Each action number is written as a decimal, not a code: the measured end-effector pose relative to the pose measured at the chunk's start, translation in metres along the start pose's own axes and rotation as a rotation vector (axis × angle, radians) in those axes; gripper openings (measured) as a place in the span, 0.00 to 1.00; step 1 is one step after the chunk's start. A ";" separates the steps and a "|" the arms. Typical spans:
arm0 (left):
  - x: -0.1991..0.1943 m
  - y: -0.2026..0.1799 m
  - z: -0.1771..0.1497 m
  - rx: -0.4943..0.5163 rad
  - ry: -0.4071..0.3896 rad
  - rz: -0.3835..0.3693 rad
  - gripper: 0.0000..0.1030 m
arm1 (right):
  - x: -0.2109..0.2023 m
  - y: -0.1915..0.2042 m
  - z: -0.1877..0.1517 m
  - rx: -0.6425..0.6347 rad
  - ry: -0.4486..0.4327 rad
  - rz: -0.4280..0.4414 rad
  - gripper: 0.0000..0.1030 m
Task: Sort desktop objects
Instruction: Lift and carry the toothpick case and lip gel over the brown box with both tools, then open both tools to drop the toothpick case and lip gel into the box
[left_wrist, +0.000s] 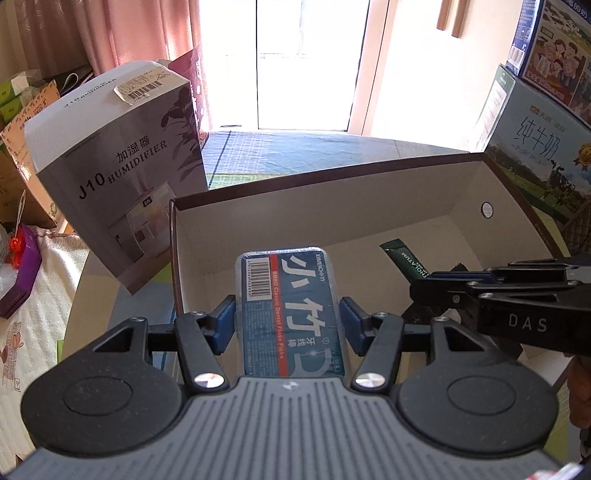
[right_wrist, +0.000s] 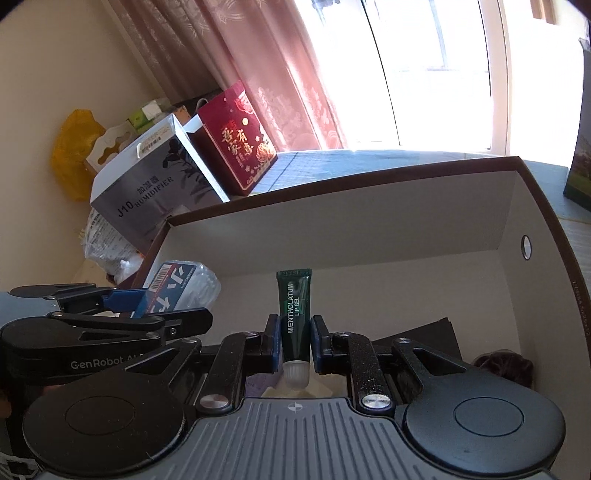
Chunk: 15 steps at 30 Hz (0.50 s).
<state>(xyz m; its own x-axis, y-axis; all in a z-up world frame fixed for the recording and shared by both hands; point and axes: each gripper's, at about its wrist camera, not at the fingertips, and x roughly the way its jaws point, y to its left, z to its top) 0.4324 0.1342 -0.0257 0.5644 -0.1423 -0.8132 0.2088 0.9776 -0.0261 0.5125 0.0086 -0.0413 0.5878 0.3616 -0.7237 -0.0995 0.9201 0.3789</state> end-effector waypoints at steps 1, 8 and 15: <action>0.004 0.000 0.002 0.005 0.003 0.002 0.53 | 0.004 -0.002 0.002 0.007 0.006 0.000 0.13; 0.026 0.001 0.009 0.036 0.029 0.016 0.53 | 0.021 -0.011 0.010 0.038 0.031 0.000 0.13; 0.034 -0.003 0.014 0.065 0.029 0.023 0.53 | 0.030 -0.017 0.012 0.052 0.048 -0.006 0.13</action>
<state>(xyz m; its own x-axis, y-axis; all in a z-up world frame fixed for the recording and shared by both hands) 0.4626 0.1246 -0.0449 0.5462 -0.1140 -0.8298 0.2479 0.9683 0.0302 0.5415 0.0017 -0.0630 0.5492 0.3644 -0.7520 -0.0534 0.9134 0.4036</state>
